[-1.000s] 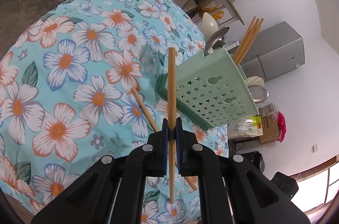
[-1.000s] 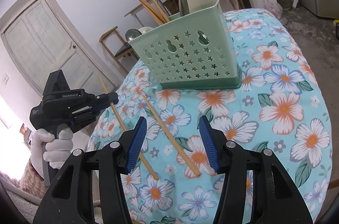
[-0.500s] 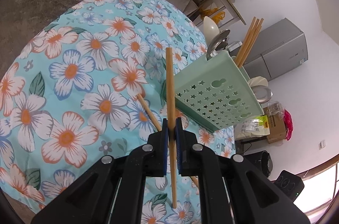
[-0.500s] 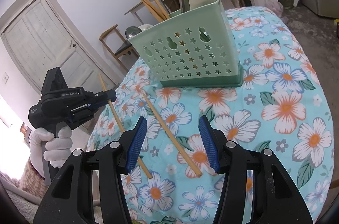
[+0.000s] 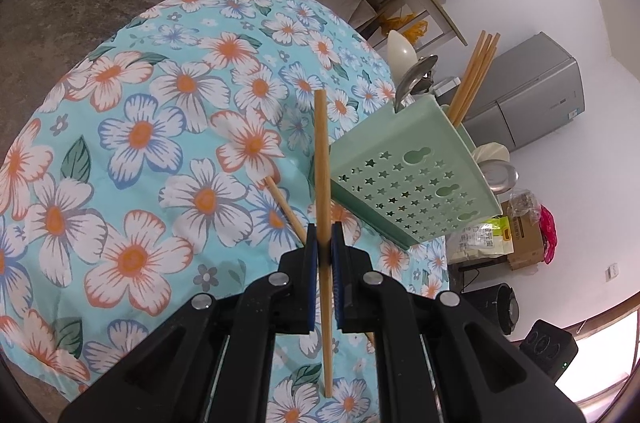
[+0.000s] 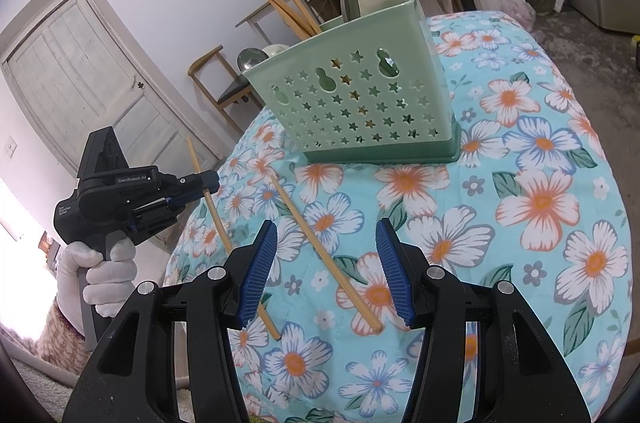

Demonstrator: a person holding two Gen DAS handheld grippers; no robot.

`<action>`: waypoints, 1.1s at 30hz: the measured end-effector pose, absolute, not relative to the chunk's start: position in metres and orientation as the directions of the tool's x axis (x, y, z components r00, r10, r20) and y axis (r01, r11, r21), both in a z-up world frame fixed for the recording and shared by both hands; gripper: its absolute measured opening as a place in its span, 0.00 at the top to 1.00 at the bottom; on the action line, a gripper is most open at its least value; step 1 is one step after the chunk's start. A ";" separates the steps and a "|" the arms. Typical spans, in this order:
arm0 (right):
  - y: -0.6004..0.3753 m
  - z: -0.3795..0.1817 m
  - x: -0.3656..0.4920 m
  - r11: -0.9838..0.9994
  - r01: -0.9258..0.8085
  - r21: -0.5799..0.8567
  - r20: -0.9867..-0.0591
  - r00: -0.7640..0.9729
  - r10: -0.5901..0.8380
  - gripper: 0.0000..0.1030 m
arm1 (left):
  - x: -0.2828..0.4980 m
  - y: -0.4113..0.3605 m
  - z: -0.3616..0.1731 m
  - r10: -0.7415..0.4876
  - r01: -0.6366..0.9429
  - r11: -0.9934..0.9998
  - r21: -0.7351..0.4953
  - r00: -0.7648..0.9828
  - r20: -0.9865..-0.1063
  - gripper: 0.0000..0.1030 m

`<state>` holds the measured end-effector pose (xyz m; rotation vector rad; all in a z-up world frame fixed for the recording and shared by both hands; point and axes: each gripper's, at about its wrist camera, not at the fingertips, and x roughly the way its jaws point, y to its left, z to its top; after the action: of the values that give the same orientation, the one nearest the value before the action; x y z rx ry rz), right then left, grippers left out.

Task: Organize utensils
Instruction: 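Hold the wooden chopstick upright beside the green holder with the left tool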

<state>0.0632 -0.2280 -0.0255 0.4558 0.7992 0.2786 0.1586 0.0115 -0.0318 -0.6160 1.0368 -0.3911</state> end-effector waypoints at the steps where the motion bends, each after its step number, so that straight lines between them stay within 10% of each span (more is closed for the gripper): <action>1: -0.228 -0.026 0.063 0.867 -0.070 0.493 -0.623 0.667 0.408 0.51 | 0.158 0.012 -0.032 -0.573 0.016 0.768 -0.640 0.465 -0.675 0.94; 33: -0.207 -0.019 0.096 0.894 -0.093 0.439 -0.661 0.640 0.392 0.32 | 0.153 0.039 -0.035 -0.549 -0.003 0.774 -0.633 0.496 -0.673 0.94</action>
<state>0.0955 -0.2071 -0.0189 0.3865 0.8346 0.2843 0.1528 0.0386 -0.0345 -0.6217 1.0101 -0.3575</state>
